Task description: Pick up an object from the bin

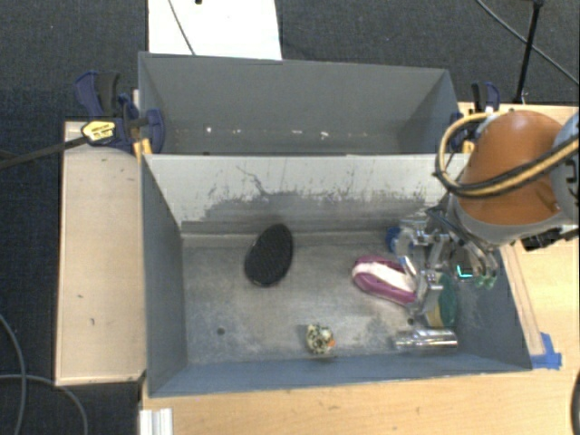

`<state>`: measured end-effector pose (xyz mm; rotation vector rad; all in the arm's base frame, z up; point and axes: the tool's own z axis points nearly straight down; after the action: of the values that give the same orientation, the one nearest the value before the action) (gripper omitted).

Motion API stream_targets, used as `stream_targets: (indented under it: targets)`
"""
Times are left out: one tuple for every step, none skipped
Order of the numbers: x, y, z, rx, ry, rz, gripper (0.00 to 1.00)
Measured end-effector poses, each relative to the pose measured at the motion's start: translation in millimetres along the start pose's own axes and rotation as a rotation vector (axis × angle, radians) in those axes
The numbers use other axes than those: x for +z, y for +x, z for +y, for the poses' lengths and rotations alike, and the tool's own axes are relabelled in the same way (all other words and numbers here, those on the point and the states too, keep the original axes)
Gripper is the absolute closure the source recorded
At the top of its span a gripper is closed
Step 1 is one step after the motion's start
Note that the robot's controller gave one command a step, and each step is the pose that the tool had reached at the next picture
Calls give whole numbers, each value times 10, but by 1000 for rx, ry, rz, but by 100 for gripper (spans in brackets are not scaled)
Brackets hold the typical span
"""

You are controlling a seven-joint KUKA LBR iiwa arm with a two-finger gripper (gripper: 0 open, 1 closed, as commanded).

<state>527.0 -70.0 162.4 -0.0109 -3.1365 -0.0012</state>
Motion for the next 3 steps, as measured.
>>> stream_targets:
  targets:
    - [920,-233,-49,58,0,-21,0]
    - [866,-248,-61,54,2,-25,100]
    - [-350,-385,-1,36,2,-17,100]
